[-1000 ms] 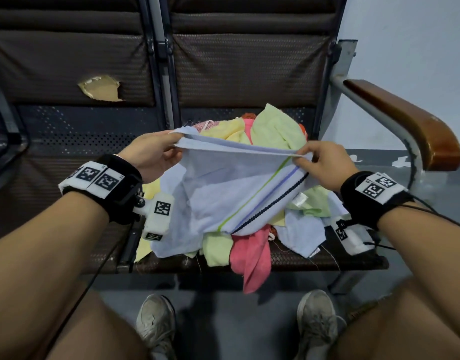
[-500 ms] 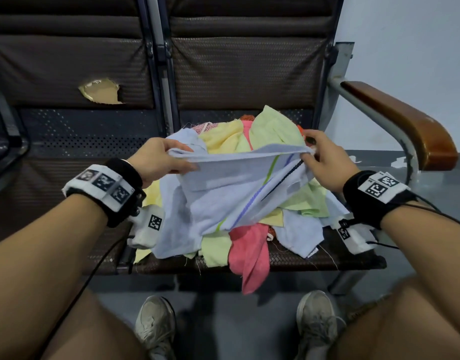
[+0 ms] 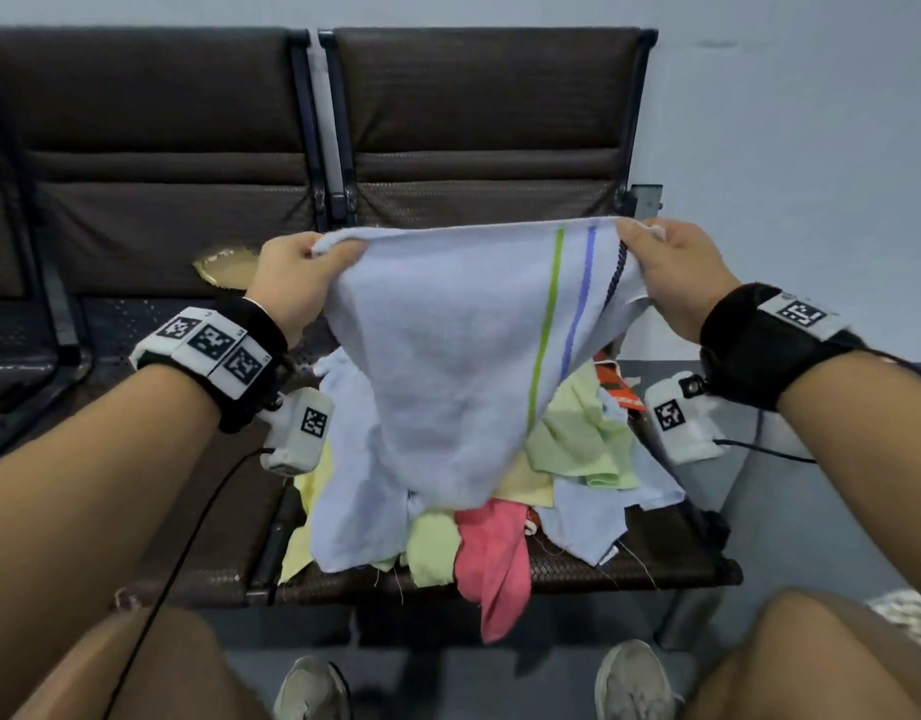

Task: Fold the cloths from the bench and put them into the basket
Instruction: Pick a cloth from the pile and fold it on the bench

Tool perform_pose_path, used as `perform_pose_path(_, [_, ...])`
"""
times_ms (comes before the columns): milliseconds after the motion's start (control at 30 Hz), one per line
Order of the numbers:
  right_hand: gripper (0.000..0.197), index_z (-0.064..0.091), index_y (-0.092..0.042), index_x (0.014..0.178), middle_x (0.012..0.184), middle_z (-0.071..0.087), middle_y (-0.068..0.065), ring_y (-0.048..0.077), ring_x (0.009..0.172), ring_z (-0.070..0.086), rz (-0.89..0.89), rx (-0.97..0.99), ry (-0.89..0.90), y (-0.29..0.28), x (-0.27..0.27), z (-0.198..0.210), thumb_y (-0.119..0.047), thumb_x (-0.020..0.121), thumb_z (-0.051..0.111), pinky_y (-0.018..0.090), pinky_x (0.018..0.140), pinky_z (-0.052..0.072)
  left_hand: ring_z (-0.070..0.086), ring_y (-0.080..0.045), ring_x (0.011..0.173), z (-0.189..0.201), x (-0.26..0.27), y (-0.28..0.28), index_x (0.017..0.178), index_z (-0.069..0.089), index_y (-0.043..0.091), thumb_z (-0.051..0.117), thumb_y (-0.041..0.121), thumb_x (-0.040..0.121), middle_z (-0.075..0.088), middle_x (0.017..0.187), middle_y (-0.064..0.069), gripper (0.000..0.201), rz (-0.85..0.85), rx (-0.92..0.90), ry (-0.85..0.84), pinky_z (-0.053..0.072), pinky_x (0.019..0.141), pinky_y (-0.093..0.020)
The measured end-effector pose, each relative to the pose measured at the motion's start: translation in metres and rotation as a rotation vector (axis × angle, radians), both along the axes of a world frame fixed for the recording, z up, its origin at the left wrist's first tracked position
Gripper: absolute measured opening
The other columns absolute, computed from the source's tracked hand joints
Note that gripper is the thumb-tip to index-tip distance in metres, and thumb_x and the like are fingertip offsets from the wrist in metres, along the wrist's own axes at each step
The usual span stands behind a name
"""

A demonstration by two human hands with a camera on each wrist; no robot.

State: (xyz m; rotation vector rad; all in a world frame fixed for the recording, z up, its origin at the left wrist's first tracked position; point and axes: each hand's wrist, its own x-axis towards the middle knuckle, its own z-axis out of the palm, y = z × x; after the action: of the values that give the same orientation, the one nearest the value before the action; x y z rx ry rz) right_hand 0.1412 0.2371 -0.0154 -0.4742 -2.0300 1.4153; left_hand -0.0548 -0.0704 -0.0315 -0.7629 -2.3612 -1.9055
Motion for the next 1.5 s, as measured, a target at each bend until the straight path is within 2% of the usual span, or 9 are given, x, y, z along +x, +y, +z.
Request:
perform_pose_path(133, [0.029,0.075,-0.016,0.075,0.081,0.076,0.004,0.018,0.080,0.072,0.000,-0.039,0.074,-0.001,0.010,0.040,-0.042,0.086,0.066,0.034,0.077,0.056,0.066,-0.012,0.070,0.042,-0.003,-0.014,0.067,0.073,0.022,0.084,0.040,0.073,0.071,0.074,0.001,0.022,-0.031,-0.018,0.055,0.052,0.061,-0.027])
perform_pose_path(333, [0.042,0.068,0.007,0.109,0.111,0.072,0.022,0.032,0.100,0.071,-0.042,-0.151,0.095,-0.006,0.015,0.074,-0.033,0.095,0.063,0.046,0.092,0.055,0.067,-0.013,0.077,0.077,0.000,-0.004,0.102,0.071,0.008,0.062,0.022,0.097,0.072,0.090,-0.004,0.018,-0.152,0.139,-0.108,0.054,0.071,-0.025])
perform_pose_path(600, [0.039,0.064,0.004,0.121,0.116,0.071,0.019,0.033,0.106,0.069,-0.113,-0.349,-0.032,-0.011,0.001,0.077,-0.025,0.095,0.065,0.049,0.099,0.053,0.053,-0.013,0.054,0.084,0.010,0.030,0.083,0.066,0.010,0.067,0.027,0.092,0.059,0.067,0.000,0.019,0.071,0.222,-0.290,0.042,0.056,-0.026])
perform_pose_path(800, [0.012,0.068,-0.007,0.098,0.086,0.066,0.006,0.012,0.061,0.063,0.060,-0.470,-0.003,-0.049,-0.011,0.074,-0.016,0.099,0.060,0.019,0.048,0.050,0.059,-0.015,0.061,0.088,0.046,0.066,0.112,0.062,0.005,0.063,0.005,0.090,0.064,0.084,-0.007,0.022,-0.041,0.342,-0.509,0.051,0.049,-0.021])
perform_pose_path(933, [0.011,0.064,0.000,0.104,0.096,0.065,0.016,0.017,0.075,0.067,0.158,-0.378,-0.007,-0.082,-0.019,0.075,-0.005,0.097,0.057,0.026,0.067,0.062,0.050,-0.011,0.050,0.086,0.083,0.094,0.085,0.061,0.006,0.061,0.000,0.091,0.055,0.067,-0.007,0.009,-0.197,0.314,-0.469,0.042,0.048,-0.022])
perform_pose_path(1067, [0.036,0.068,0.000,0.116,0.107,0.074,0.016,0.026,0.097,0.073,0.226,-0.347,-0.063,-0.092,-0.013,0.073,-0.029,0.095,0.065,0.034,0.085,0.061,0.057,-0.022,0.080,0.078,0.104,0.101,0.093,0.067,-0.003,0.059,0.002,0.087,0.062,0.091,-0.019,0.012,-0.290,0.233,-0.413,0.049,0.073,-0.036])
perform_pose_path(1200, [0.031,0.067,0.008,0.117,0.110,0.071,0.019,0.024,0.097,0.070,0.249,-0.239,-0.152,-0.088,-0.008,0.060,-0.014,0.097,0.063,0.031,0.086,0.059,0.065,-0.027,0.108,0.066,0.097,0.084,0.116,0.067,-0.009,0.040,0.005,0.084,0.068,0.122,-0.019,0.044,-0.437,0.196,-0.499,0.049,0.104,-0.035])
perform_pose_path(1400, [0.019,0.055,-0.005,0.083,0.076,0.050,0.009,0.017,0.072,0.050,0.317,-0.277,-0.172,-0.087,-0.004,0.055,0.002,0.094,0.042,0.026,0.066,0.046,0.062,-0.019,0.101,0.040,0.079,0.078,0.126,0.057,0.008,0.052,-0.008,0.084,0.064,0.118,-0.007,0.045,-0.186,0.136,-0.272,0.050,0.088,-0.031])
perform_pose_path(1500, [0.017,0.050,-0.007,0.086,0.071,0.044,0.005,0.012,0.066,0.046,0.434,-0.428,-0.165,-0.084,-0.006,0.056,0.000,0.096,0.038,0.024,0.066,0.045,0.059,-0.015,0.094,0.029,0.068,0.078,0.146,0.040,0.005,0.062,0.012,0.083,0.065,0.106,-0.001,0.067,-0.460,0.012,-0.448,0.039,0.100,-0.040])
